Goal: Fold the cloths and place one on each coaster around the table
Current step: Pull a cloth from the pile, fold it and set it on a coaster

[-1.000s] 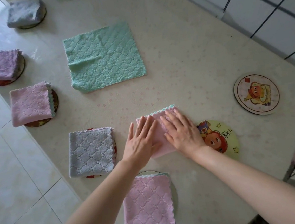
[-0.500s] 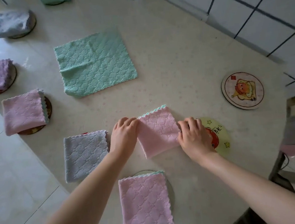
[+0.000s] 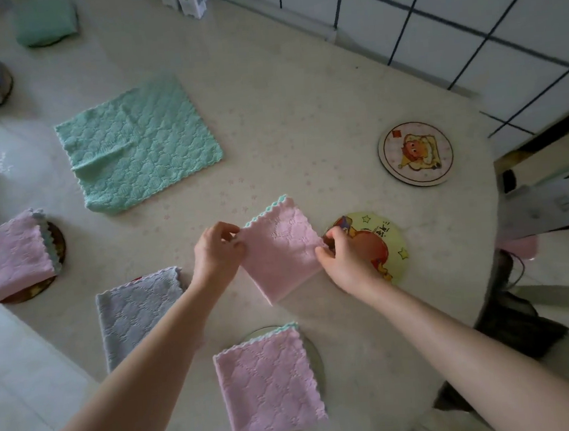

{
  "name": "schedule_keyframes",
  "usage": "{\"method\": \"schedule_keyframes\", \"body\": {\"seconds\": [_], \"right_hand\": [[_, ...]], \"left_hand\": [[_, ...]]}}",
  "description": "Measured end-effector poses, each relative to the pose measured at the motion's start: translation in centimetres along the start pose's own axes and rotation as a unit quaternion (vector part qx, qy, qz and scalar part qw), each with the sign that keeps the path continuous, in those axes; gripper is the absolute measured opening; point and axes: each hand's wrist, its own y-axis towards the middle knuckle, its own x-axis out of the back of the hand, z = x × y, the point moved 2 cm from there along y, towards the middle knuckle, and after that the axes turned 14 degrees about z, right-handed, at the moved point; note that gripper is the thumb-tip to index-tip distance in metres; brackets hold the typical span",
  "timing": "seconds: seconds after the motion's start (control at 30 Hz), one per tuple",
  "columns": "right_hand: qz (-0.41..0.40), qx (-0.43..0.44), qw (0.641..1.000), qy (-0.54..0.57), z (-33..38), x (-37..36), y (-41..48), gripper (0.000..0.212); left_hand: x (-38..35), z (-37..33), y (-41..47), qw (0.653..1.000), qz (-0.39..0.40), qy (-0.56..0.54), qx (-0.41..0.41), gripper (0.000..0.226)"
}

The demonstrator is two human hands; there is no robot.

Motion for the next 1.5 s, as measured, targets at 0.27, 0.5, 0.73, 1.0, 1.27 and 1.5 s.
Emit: {"method": "schedule_keyframes", "body": {"seconds": [0.27, 0.5, 0.73, 1.0, 1.27, 1.5], "right_hand": [[-0.135, 0.001, 0.980, 0.144, -4.8, 3.9, -3.8, 0.013], [-0.243, -0.004, 0.951, 0.191, -9.4, 5.9, -6.6, 0.014], [-0.221, -0.064, 0.949, 0.216, -12.0, 4.1, -6.4, 0.022], [-0.195, -0.103, 0.940, 0.259, -11.8, 3.7, -6.0, 0.029], [-0.128, -0.023, 0.905, 0.406, -9.0, 4.7, -5.8, 0.038], [-0.179, 0.006, 0.925, 0.336, -9.6, 5.4, -5.8, 0.035]], "left_hand": [[-2.9, -4.6, -1.0, 0.974, 0.064, -0.218, -0.021, 0.029], [-8.3, -7.5, -0.6, 0.959, 0.119, -0.256, -0.032, 0.025], [-10.7, -7.0, 0.0, 0.979, 0.096, -0.175, 0.038, 0.021], [-10.1, -7.1, 0.0, 0.978, 0.093, -0.181, 0.039, 0.021], [-8.7, -8.3, -1.2, 0.912, 0.232, -0.337, 0.029, 0.030], [-8.9, -8.7, 0.5, 0.943, 0.192, -0.272, 0.010, 0.026]]}}
